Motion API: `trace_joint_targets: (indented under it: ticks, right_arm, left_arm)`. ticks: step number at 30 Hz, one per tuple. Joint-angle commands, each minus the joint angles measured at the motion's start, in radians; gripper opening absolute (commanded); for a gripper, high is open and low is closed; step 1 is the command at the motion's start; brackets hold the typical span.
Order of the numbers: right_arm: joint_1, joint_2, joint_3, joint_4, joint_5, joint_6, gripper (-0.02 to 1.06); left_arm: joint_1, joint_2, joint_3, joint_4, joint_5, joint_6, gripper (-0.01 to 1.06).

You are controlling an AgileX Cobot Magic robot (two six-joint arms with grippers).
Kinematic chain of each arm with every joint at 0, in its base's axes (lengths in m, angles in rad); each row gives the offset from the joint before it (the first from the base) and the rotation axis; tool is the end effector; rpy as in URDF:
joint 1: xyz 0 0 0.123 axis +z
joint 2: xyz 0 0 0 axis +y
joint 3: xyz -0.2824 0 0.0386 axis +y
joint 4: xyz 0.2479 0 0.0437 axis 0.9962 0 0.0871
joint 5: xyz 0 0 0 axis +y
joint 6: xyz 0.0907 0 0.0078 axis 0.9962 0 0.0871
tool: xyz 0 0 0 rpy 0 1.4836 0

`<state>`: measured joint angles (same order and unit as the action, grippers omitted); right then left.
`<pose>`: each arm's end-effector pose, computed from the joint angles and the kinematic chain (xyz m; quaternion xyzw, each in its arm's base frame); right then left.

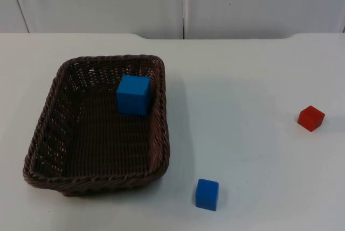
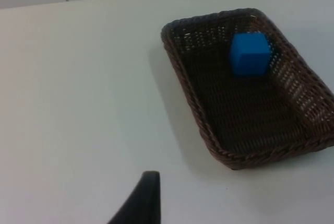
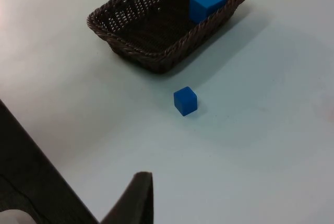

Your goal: Pick up the basket with the left hand and place the largest block into the basket with the right hand.

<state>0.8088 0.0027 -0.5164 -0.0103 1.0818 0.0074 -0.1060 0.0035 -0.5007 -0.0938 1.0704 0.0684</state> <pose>-0.0044 -0.0058 0.2800 -0.3333 0.7875 0.2010 0.4778 -0.0057 -0.0069 0.2769 0.0765 0.8521 -0.0565 0.5147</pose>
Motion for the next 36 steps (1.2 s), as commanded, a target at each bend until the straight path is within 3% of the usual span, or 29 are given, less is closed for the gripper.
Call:
trace_joint_targets:
  ticks: [1,36]
  right_arm:
    - [0.003,-0.003,0.002,-0.004,-0.002,0.007,1.05]
    - [0.001,-0.003,0.002,-0.003,-0.004,0.014,1.05]
  left_arm:
    - [0.003,-0.003,0.006,0.021,0.003,-0.022,1.05]
    - [0.003,-0.003,0.006,0.024,0.003,-0.034,1.05]
